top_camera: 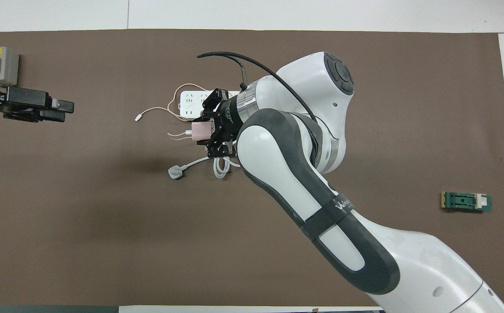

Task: Plug charger into power strip
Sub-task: 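Reach the left gripper toward the charger held by the right gripper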

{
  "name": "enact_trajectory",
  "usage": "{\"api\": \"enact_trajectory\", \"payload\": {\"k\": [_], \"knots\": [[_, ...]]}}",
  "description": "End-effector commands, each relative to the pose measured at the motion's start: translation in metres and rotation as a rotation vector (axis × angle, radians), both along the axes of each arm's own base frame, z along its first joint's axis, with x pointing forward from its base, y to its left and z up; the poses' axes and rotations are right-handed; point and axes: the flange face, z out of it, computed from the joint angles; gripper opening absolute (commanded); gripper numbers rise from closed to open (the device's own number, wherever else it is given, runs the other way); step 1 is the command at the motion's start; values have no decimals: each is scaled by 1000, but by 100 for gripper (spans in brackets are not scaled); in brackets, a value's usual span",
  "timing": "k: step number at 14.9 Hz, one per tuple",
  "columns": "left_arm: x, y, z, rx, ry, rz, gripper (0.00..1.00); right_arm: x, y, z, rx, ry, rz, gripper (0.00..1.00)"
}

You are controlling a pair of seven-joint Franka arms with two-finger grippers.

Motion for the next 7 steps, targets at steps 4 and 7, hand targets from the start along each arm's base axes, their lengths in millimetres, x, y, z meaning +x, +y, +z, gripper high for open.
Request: {"api": "enact_trajectory", "payload": {"k": [4,7], "knots": [[10,-17,-70,-447,88,52,100,2,-1,5,9,8,-18,0],[-6,-42,-95,-523,161,73,100,3,-2,5,8,8,-19,0]]}}
